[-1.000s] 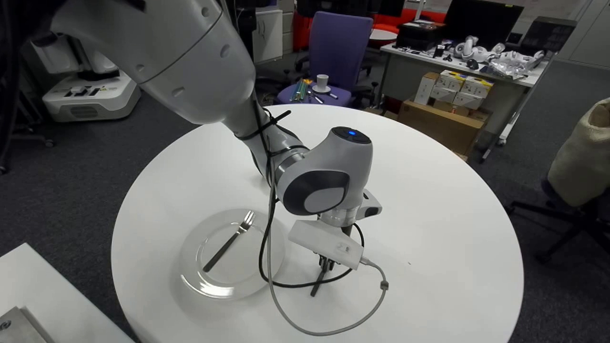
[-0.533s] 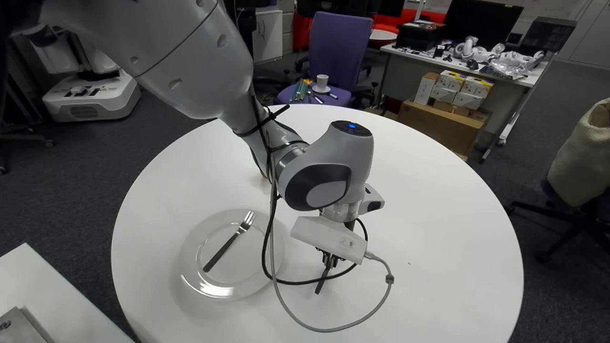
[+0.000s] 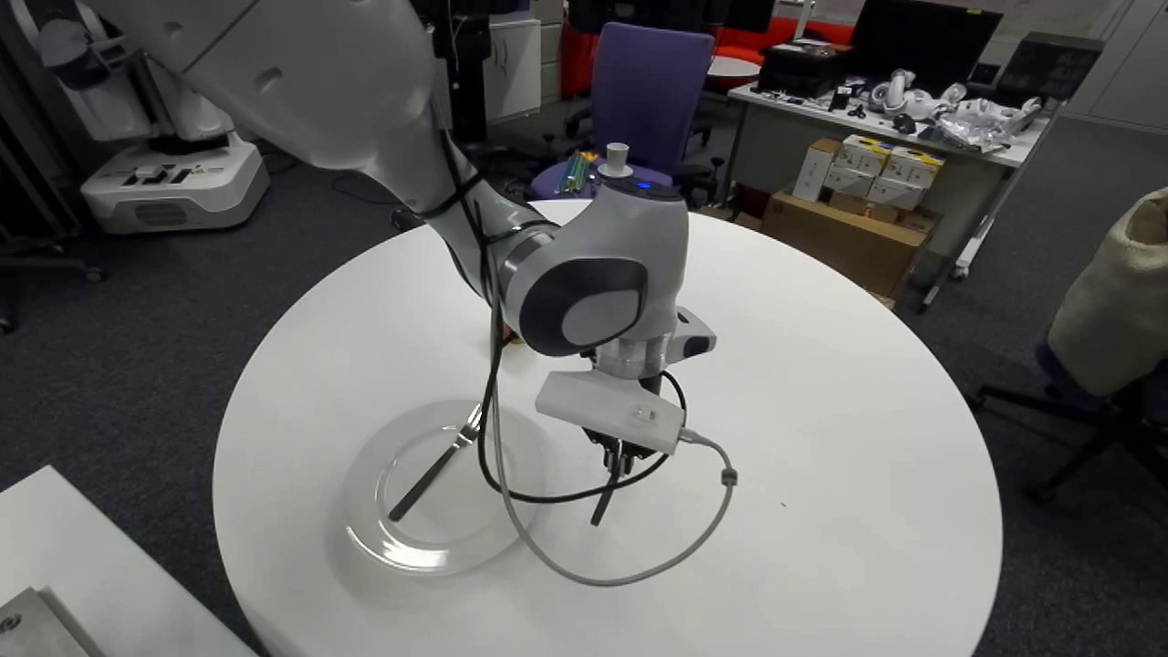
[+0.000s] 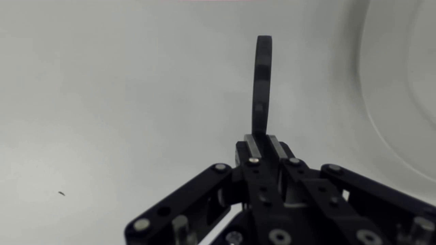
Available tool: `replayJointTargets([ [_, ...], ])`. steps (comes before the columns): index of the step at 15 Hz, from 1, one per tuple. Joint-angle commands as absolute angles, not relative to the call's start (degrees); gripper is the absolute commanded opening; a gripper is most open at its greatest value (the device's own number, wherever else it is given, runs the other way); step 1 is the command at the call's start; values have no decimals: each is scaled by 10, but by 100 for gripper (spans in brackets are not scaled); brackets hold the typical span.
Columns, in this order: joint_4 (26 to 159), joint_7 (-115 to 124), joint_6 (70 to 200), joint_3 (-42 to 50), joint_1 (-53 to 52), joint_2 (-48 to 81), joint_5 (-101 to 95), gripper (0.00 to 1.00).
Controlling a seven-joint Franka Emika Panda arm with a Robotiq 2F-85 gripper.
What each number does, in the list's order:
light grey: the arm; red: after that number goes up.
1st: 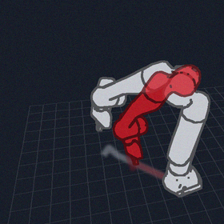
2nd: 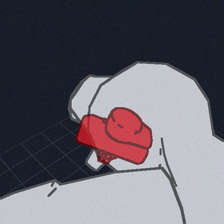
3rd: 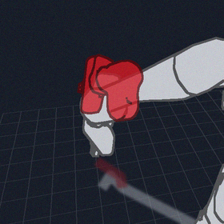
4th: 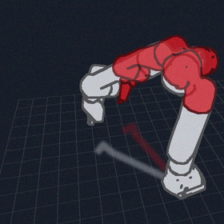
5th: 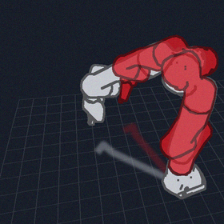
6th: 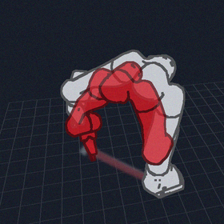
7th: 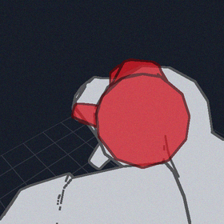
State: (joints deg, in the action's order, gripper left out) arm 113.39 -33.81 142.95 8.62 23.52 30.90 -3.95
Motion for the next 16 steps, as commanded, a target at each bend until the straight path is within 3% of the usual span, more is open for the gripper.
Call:
replayJointTargets([
  [1,1192,-297,1385,91,210,242,-54,3],
  [10,1257,-234,1354,90,163,182,-55,3],
  [16,1370,-223,1437,98,155,116,-67,3],
])
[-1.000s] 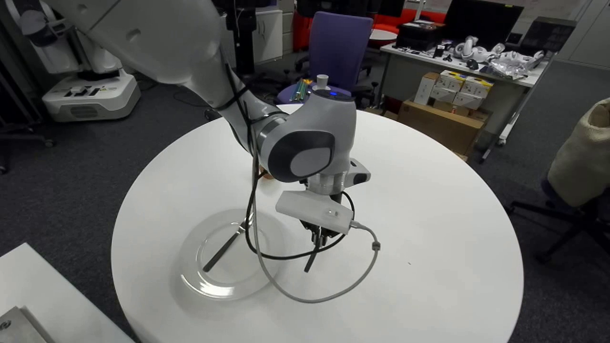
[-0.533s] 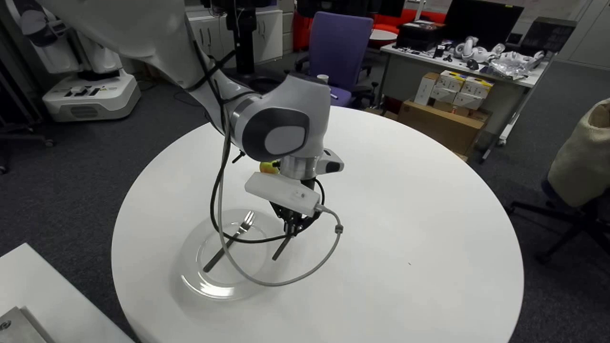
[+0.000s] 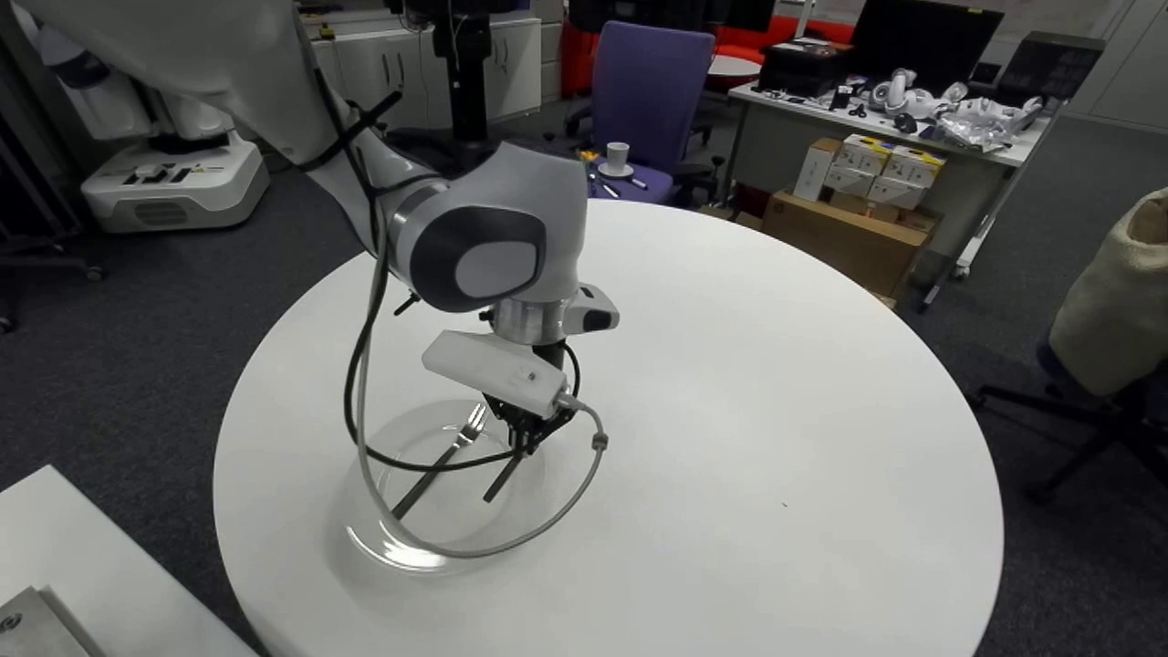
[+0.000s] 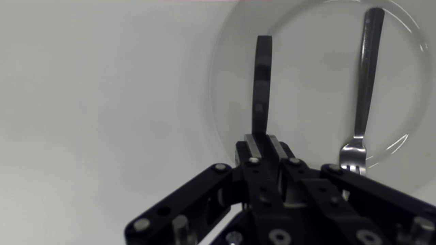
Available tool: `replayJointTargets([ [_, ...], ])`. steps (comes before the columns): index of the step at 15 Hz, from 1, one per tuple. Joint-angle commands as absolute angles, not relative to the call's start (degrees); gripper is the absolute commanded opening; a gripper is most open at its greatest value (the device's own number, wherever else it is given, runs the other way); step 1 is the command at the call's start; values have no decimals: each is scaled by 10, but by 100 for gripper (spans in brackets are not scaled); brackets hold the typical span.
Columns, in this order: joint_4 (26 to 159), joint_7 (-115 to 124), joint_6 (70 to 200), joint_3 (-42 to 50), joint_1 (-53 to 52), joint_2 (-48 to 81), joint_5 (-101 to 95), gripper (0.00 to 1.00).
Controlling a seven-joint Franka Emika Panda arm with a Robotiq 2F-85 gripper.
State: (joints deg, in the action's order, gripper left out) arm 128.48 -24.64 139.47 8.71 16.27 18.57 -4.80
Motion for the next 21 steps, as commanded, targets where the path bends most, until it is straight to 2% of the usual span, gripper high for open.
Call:
replayJointTargets([
  [1,1391,-216,1450,98,154,106,-65,3],
  [7,1477,-159,1529,94,132,79,-62,3],
  [21,1477,-141,1550,101,110,112,-86,3],
])
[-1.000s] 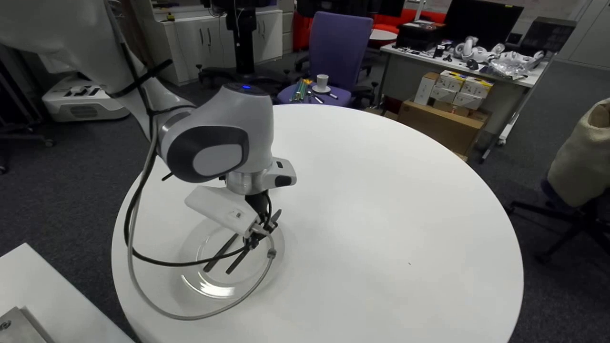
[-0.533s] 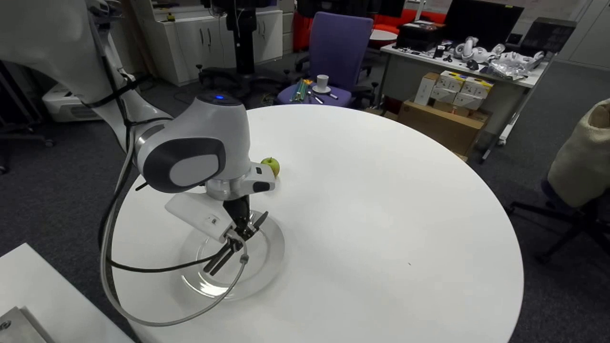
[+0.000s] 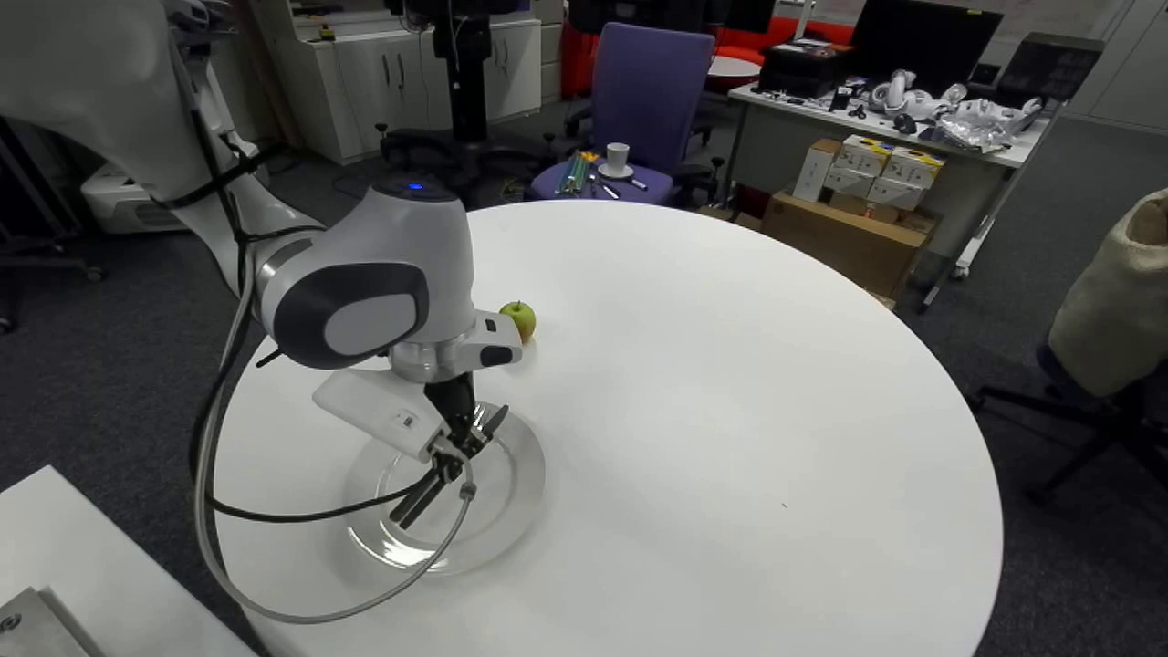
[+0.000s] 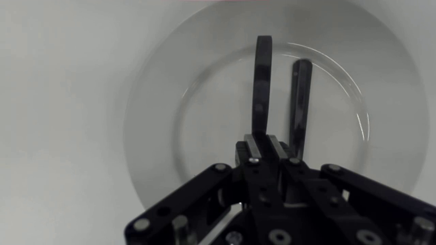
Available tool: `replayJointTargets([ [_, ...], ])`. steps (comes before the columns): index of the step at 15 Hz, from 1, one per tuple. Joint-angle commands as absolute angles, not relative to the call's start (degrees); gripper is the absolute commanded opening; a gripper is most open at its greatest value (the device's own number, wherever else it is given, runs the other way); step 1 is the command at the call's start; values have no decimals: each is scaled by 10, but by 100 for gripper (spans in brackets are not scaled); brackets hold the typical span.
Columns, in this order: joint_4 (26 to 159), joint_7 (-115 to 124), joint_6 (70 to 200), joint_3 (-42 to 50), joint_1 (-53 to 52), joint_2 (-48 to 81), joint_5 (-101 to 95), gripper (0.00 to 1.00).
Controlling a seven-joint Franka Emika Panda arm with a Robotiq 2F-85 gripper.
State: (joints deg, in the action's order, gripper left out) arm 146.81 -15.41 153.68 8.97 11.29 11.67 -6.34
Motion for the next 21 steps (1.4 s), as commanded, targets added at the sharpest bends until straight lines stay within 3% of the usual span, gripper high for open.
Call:
replayJointTargets([
  [1,1479,-143,1550,102,112,111,-87,3],
  [14,1475,-147,1554,112,113,128,-106,3],
  [21,1398,-139,1577,90,101,217,-97,3],
])
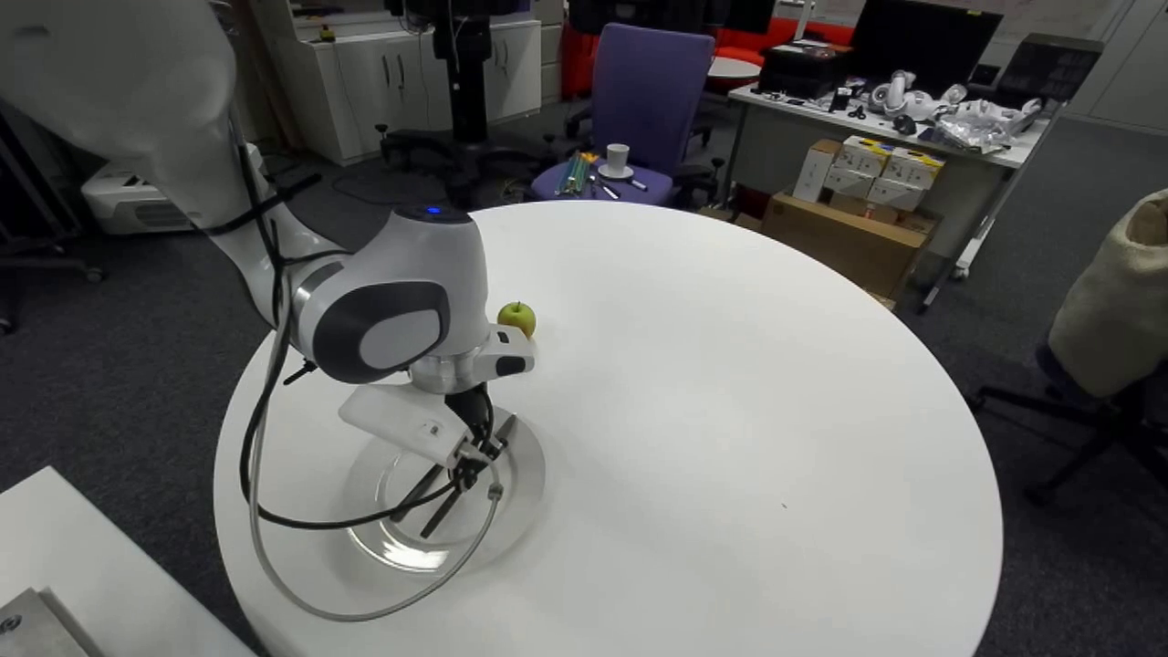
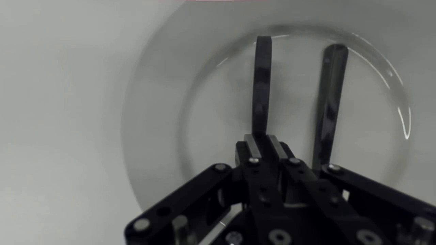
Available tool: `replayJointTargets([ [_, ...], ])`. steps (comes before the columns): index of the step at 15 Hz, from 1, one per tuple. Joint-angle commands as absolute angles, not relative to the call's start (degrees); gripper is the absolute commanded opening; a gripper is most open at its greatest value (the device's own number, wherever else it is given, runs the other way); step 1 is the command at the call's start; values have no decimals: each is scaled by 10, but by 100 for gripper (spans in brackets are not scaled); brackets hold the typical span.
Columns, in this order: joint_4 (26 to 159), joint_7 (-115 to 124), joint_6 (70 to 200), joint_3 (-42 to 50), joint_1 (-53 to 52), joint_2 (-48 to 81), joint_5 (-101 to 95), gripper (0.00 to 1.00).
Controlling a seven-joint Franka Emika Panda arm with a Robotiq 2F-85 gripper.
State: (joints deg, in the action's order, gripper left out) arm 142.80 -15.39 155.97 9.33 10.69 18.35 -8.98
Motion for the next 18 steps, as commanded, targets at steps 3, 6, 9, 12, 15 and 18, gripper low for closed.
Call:
replayJointTargets([
  [3,1372,-138,1577,87,97,241,-96,3],
  [6,1354,-140,1574,83,97,248,-92,3],
  [9,1334,-140,1569,78,97,261,-90,3],
  [12,1325,-143,1561,70,99,265,-84,3],
  [15,1323,-150,1557,62,102,264,-79,3],
  [18,1321,-154,1549,56,105,261,-74,3],
])
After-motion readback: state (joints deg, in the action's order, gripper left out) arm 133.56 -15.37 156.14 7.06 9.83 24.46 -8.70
